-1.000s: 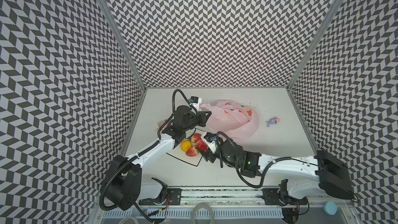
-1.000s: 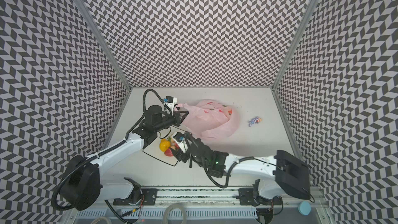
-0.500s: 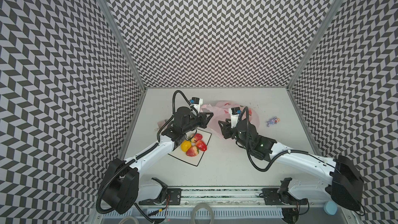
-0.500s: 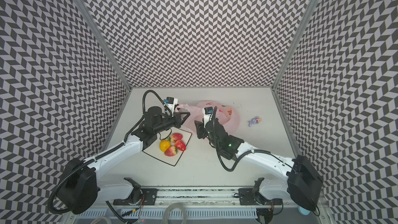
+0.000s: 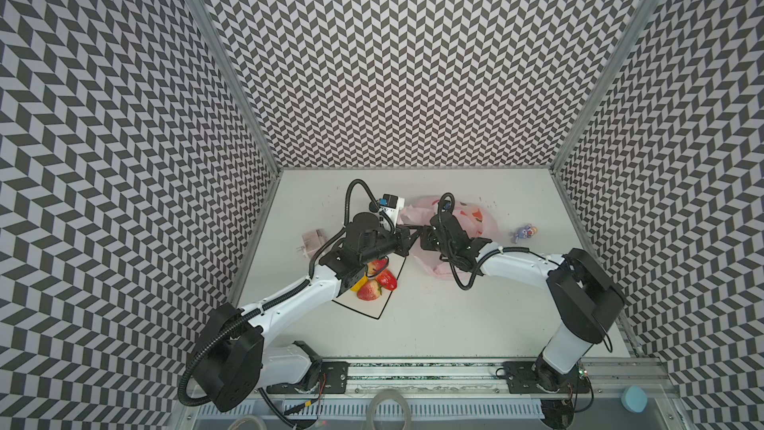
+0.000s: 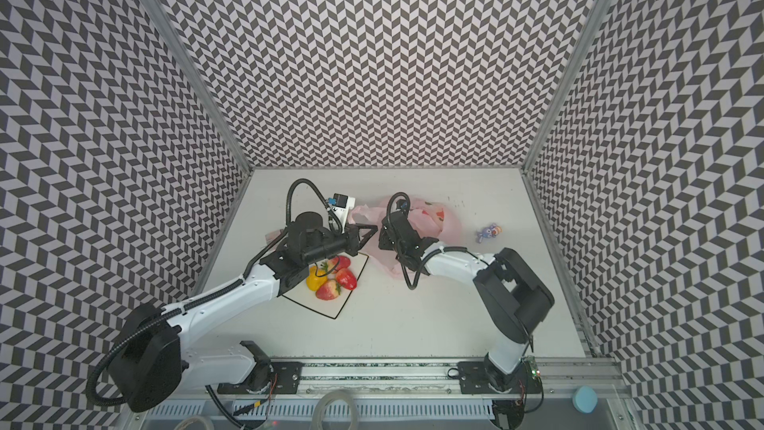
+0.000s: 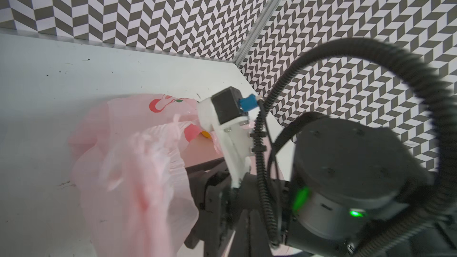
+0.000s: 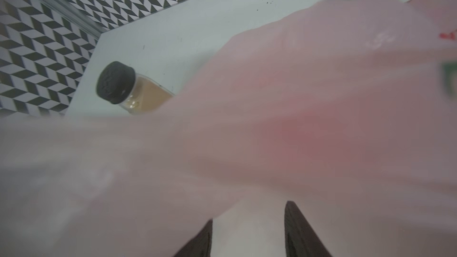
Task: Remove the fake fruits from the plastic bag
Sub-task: 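Move the open right gripper back into the pink bag opening, then grasp the yellow fake fruit in the bag and lift it with the right gripper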
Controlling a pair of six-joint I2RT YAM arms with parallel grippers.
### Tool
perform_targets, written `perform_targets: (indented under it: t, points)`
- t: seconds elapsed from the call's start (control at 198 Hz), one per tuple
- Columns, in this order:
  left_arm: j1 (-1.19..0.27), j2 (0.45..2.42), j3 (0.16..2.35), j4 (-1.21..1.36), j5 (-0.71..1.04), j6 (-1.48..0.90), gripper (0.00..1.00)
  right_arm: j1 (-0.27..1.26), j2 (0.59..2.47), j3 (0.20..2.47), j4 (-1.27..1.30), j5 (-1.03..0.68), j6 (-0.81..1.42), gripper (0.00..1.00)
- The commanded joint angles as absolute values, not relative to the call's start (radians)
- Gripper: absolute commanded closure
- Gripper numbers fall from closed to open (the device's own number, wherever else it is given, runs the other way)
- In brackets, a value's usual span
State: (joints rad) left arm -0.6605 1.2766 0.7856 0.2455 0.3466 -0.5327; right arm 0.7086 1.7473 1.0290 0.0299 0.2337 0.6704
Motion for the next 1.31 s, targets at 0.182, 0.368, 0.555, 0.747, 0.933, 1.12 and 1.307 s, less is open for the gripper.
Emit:
perform_targets:
  t: [0.182,0.368,0.555,0.747,0.933,1.12,1.307]
  points:
    - [-0.78,1.222,0.786,0.242,0.283,-0.478,1.0,0.615,1.771,1.039,0.074,0.321,0.687,0.4]
    - [-0.869,1.243,0.808,0.262,0.283,-0.423,1.0,0.536,1.726,0.972,0.101,0.304,0.692,0.3]
    - [-0.903,1.28,0.831,0.262,0.329,-0.397,1.0,0.471,1.674,0.927,0.121,0.286,0.684,0.19]
    - [-0.935,1.289,0.842,0.267,0.369,-0.362,1.0,0.411,1.682,0.935,0.09,0.294,0.712,0.12]
    - [-0.952,1.272,0.845,0.267,0.382,-0.342,1.0,0.362,1.704,0.939,0.047,0.342,0.758,0.07]
    - [-0.964,1.249,0.837,0.277,0.406,-0.326,1.0,0.324,1.75,0.952,0.055,0.343,0.769,0.06]
    - [-0.971,1.233,0.828,0.279,0.429,-0.311,1.0,0.312,1.82,1.002,0.011,0.411,0.794,0.05]
